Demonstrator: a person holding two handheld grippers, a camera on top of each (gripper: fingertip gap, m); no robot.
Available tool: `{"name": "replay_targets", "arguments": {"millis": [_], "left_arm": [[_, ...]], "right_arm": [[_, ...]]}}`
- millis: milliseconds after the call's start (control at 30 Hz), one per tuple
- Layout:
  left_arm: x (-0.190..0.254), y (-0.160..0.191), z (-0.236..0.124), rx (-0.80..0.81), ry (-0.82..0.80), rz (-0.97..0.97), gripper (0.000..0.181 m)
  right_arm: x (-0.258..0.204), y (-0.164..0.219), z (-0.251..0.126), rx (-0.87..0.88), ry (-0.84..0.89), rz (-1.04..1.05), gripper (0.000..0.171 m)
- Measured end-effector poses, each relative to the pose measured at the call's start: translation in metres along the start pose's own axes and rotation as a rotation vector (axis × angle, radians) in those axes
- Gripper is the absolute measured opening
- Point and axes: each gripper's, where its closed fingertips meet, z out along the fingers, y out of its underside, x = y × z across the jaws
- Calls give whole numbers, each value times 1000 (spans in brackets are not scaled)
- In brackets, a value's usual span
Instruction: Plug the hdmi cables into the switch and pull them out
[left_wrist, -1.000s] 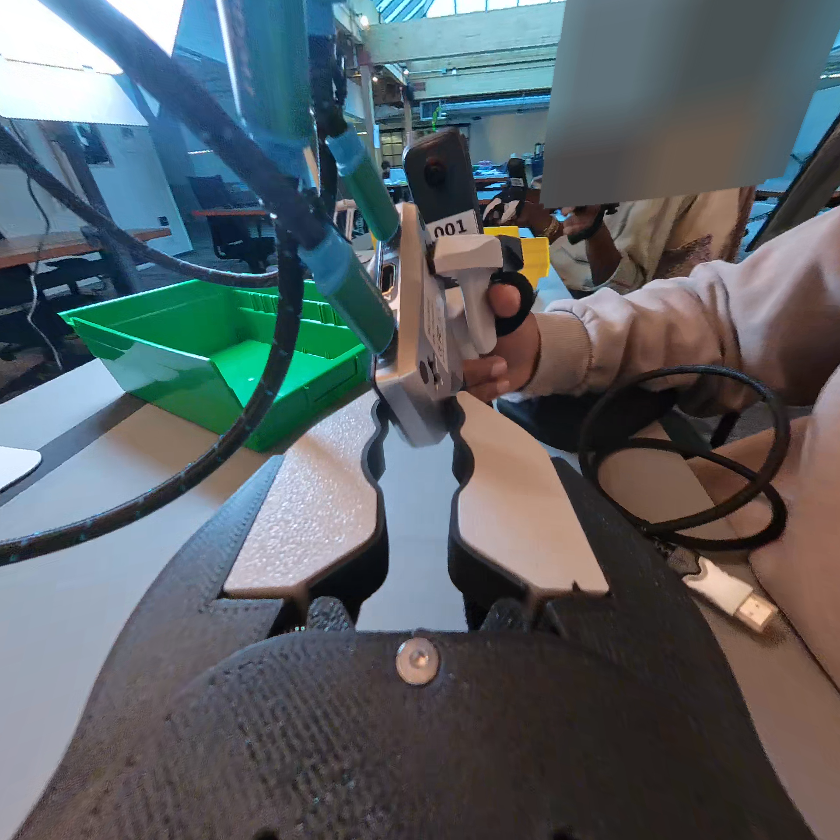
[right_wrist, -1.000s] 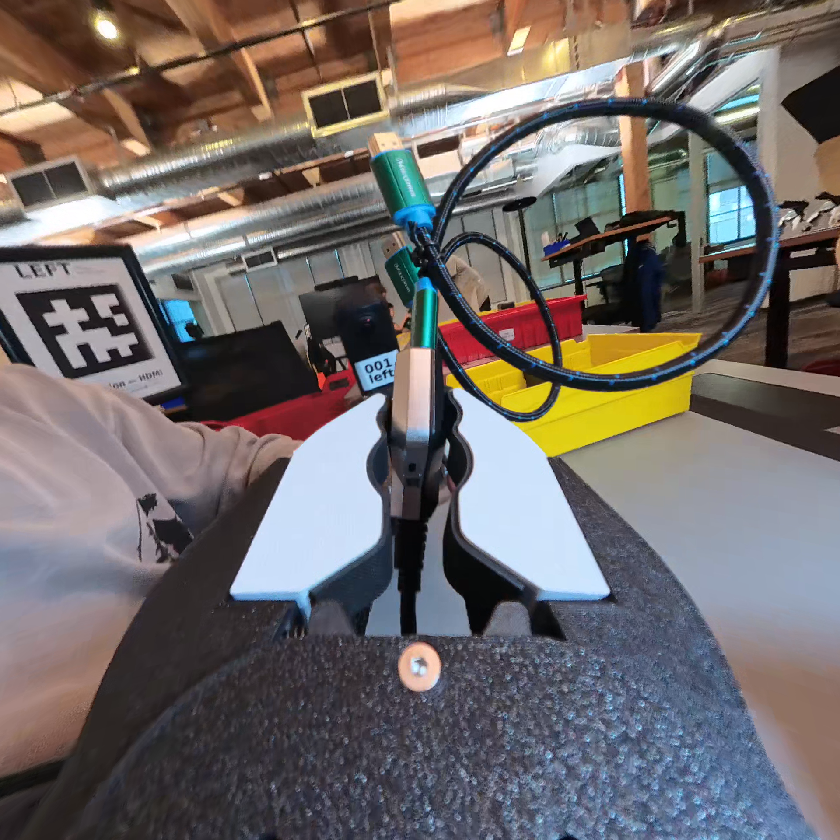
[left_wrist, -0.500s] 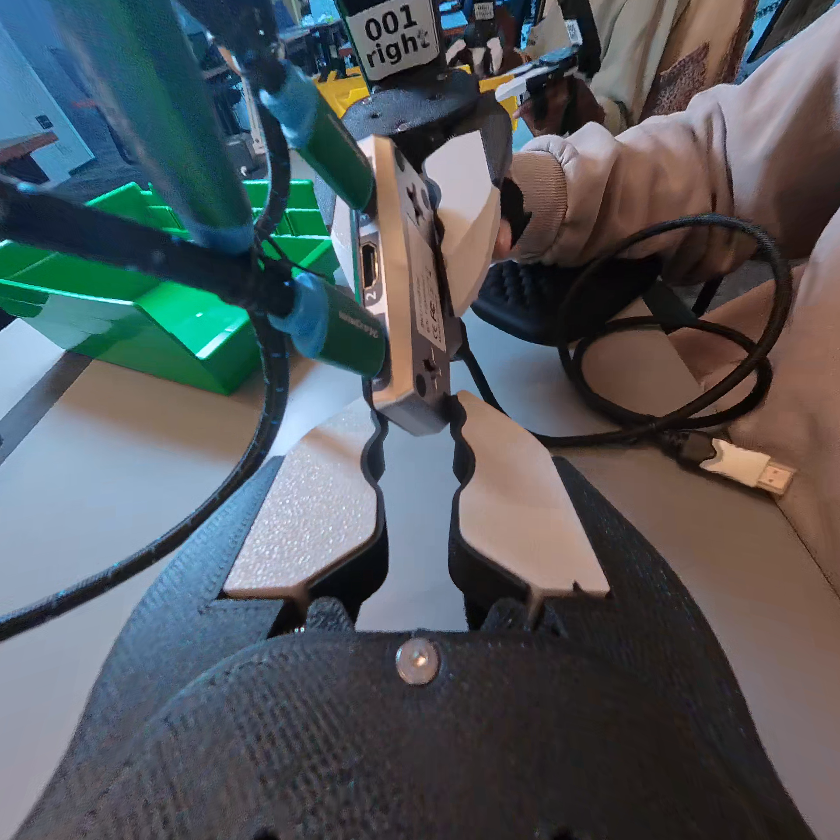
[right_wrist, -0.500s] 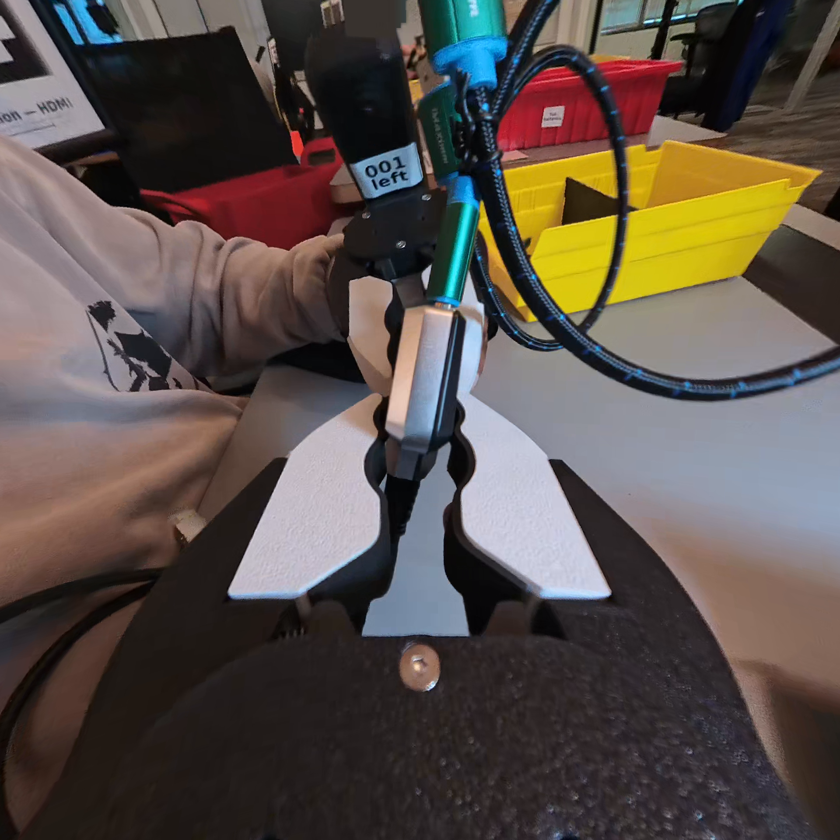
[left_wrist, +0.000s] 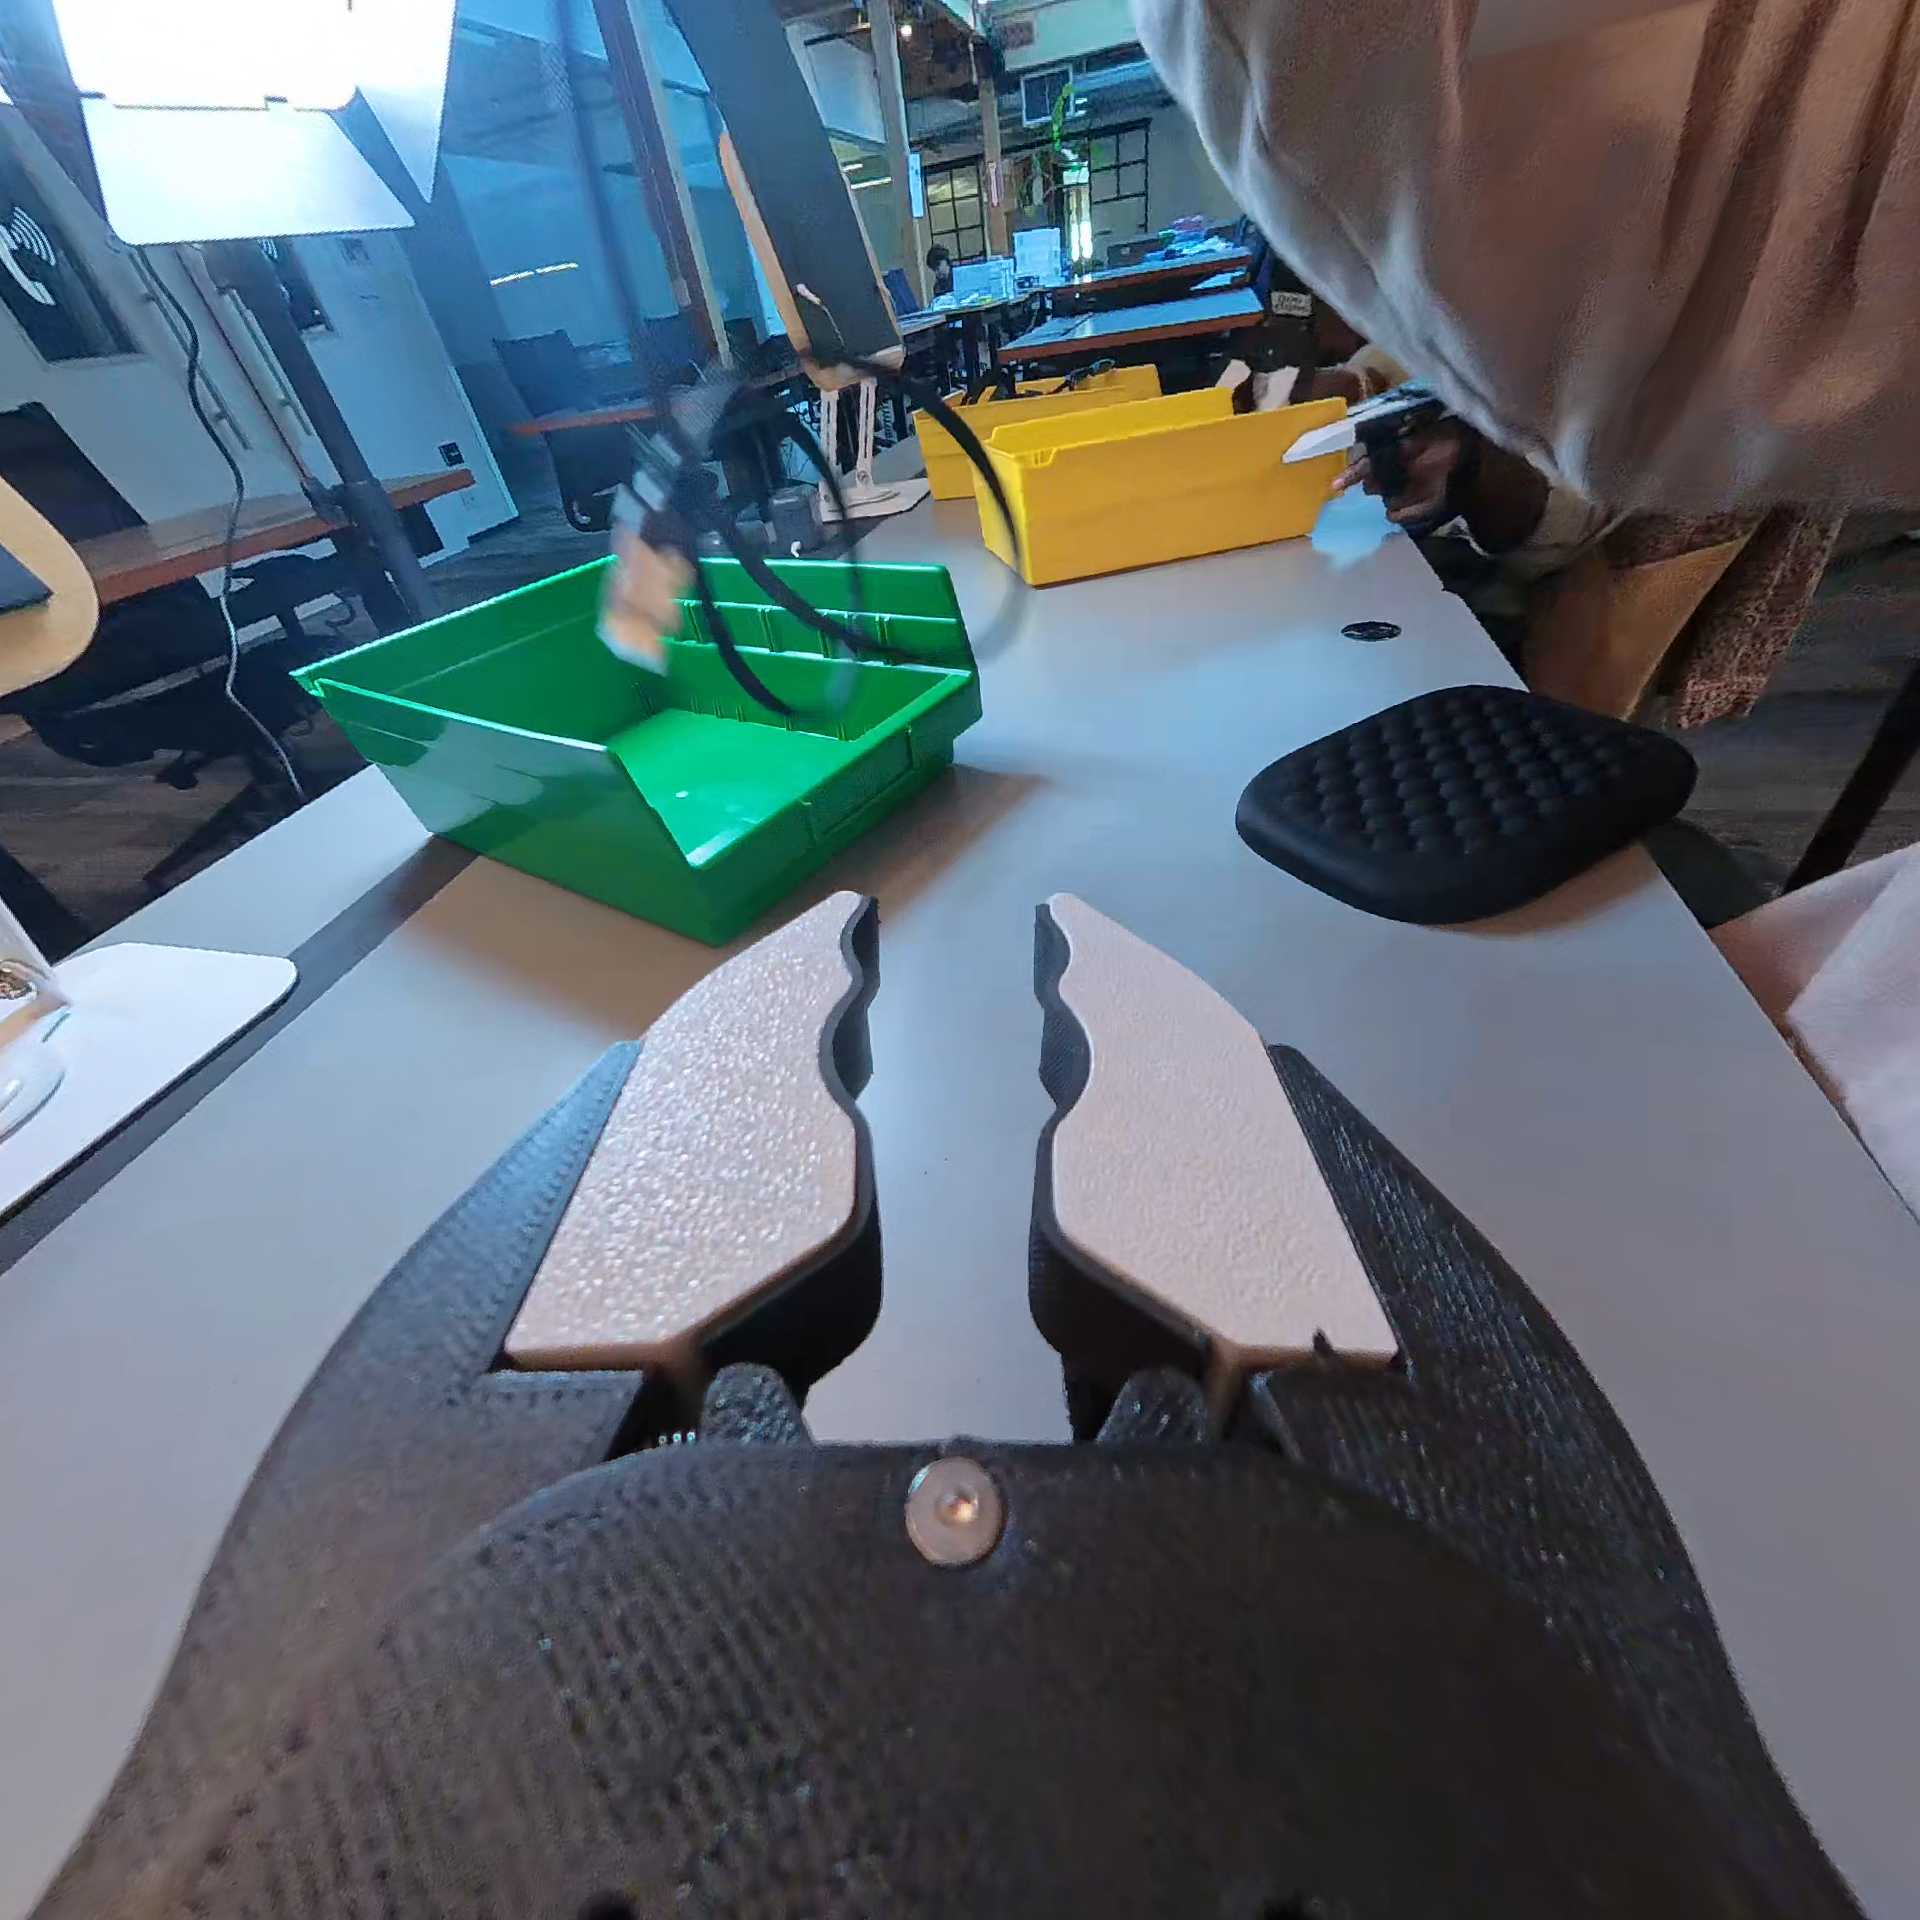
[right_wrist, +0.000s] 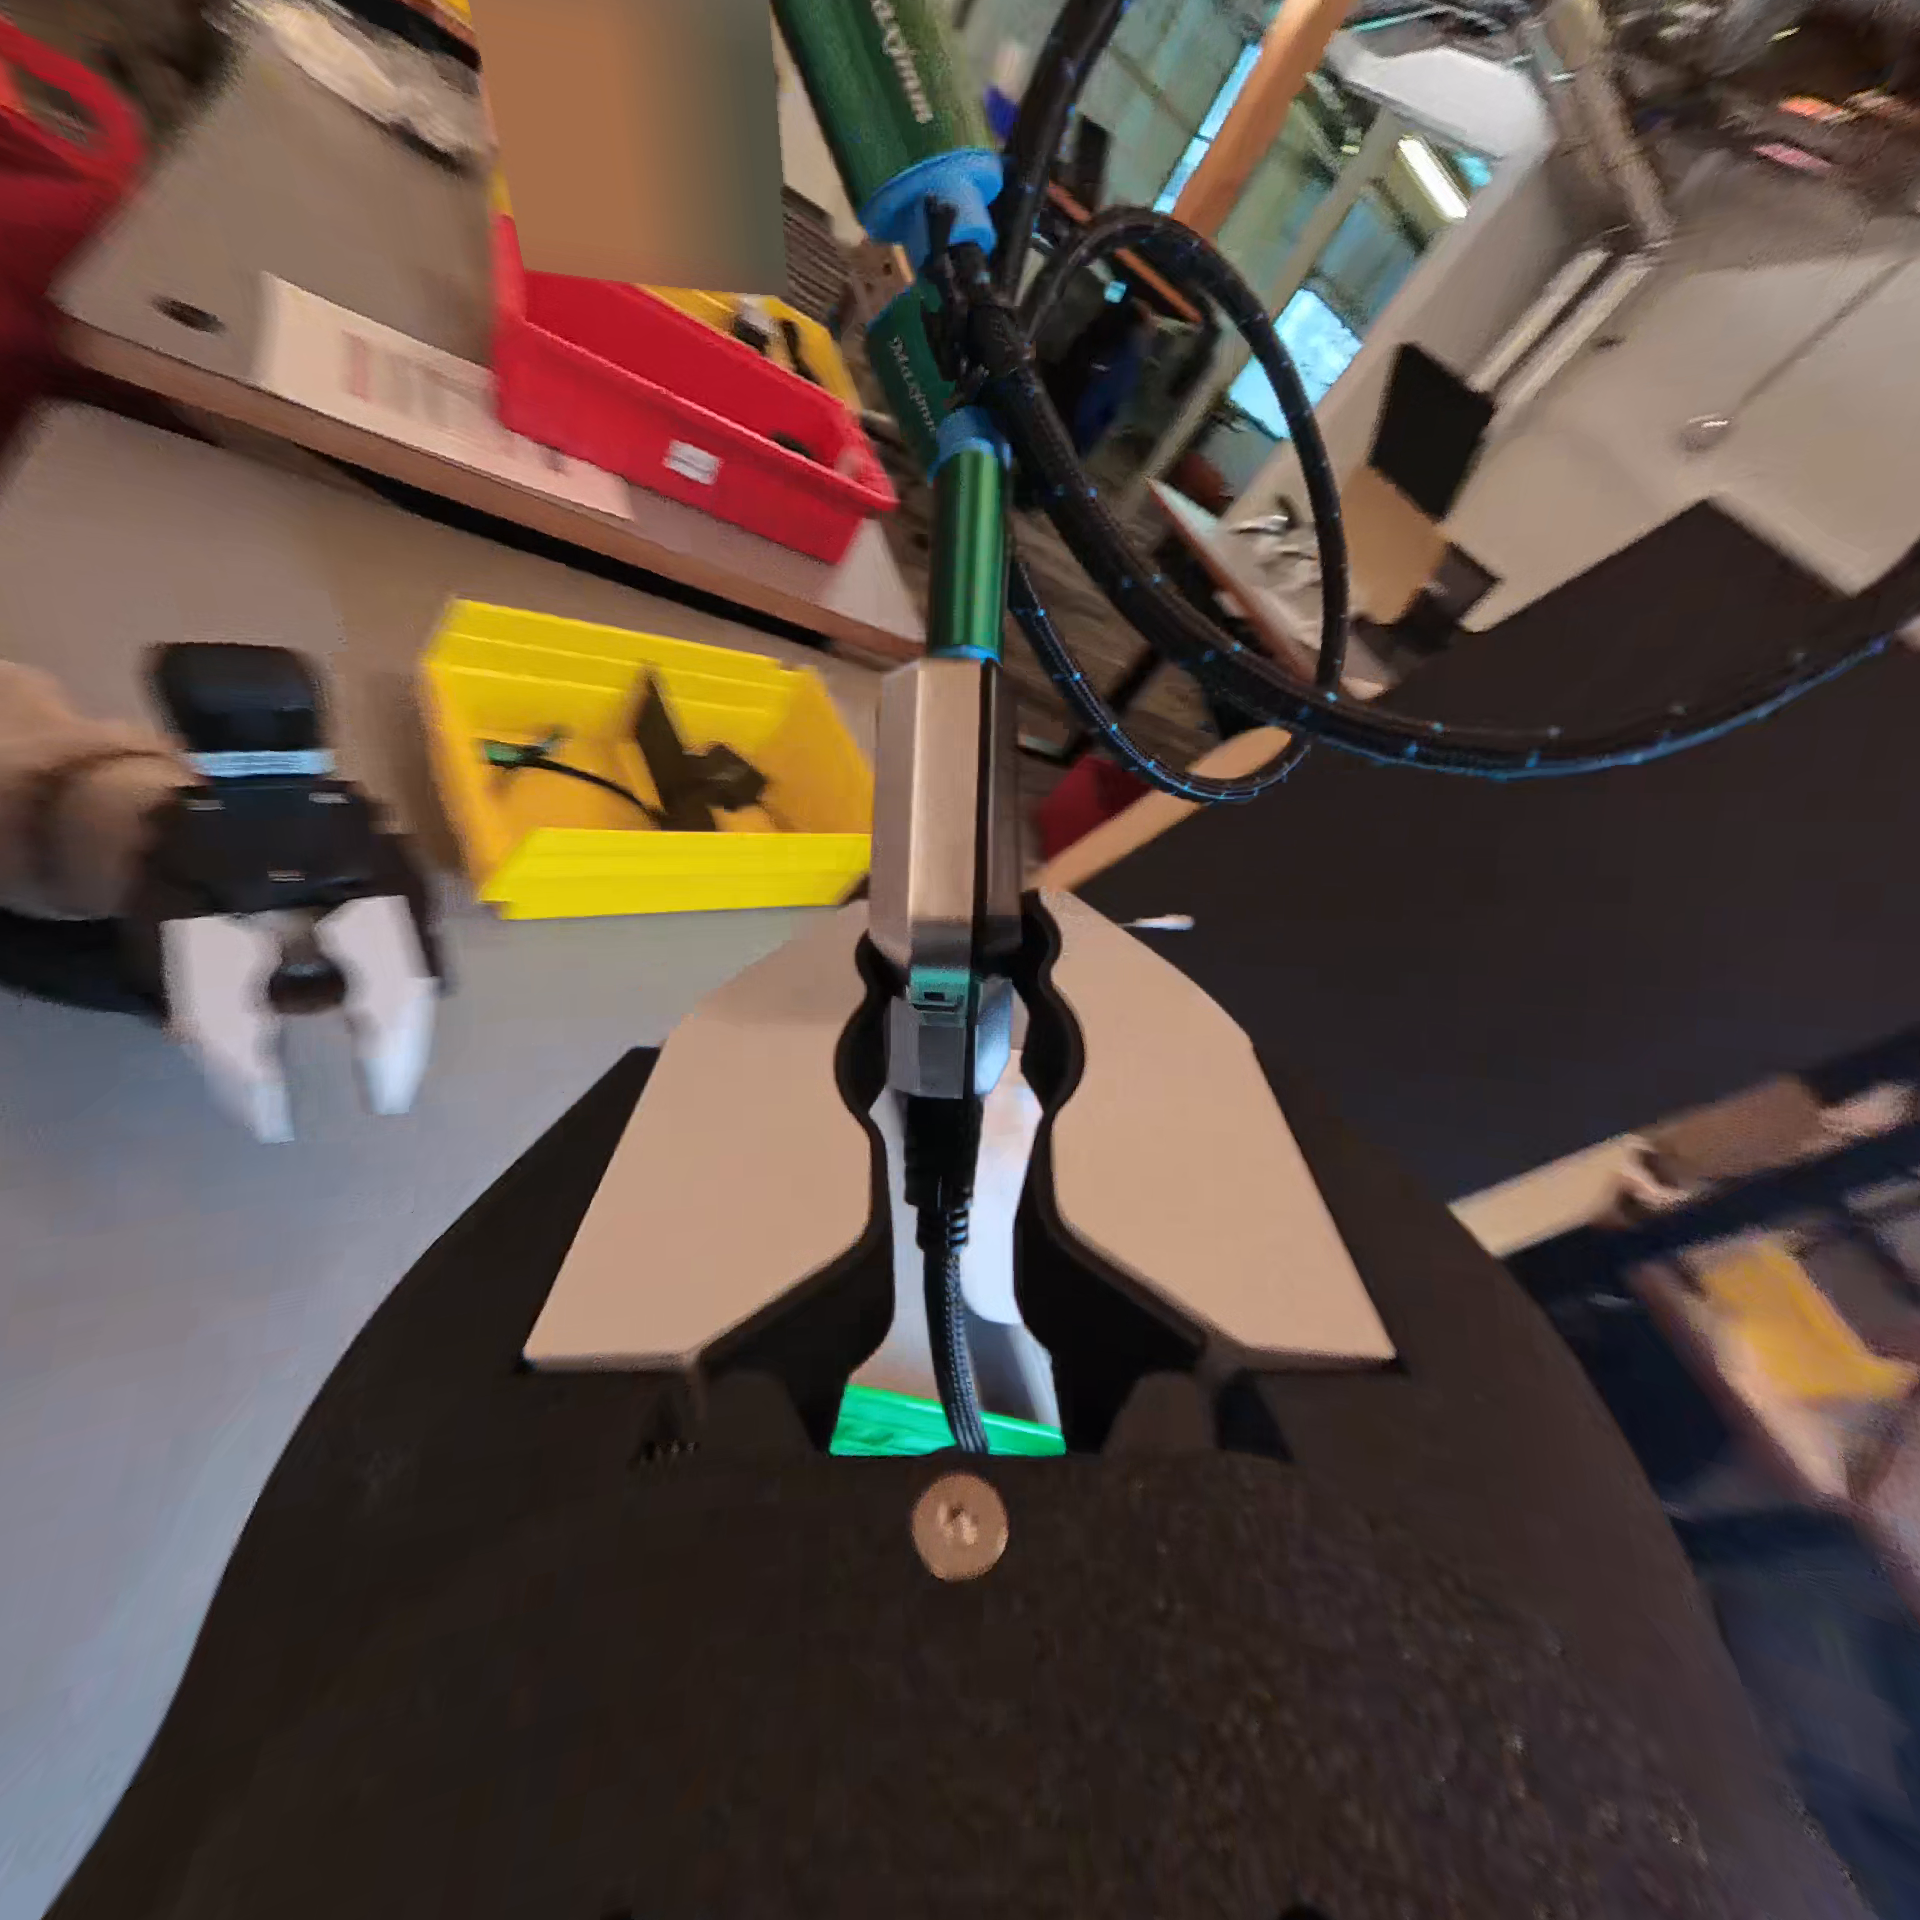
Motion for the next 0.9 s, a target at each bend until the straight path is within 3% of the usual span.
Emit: {"name": "replay_targets", "arguments": {"millis": [167, 300, 433, 500, 767, 833, 900], "left_arm": [[5, 5, 3, -18, 22, 16, 28], [10, 11, 6, -49, 31, 47, 26], [11, 16, 8, -70, 37, 65, 25], [11, 18, 10, -75, 43, 55, 24], [18, 35, 16, -142, 66, 71, 22], [20, 36, 16, -150, 69, 83, 21], [22, 36, 17, -151, 77, 84, 20]], "right_arm": [[115, 5, -9, 3, 269, -76, 22], [162, 85, -10, -18, 446, -22, 22], [164, 180, -6, -93, 511, 103, 22], [160, 206, -5, -105, 523, 133, 22], [154, 220, -27, 184, 660, 375, 22], [143, 249, -27, 57, 630, 442, 22], [127, 291, -29, -197, 587, 534, 22]]}}
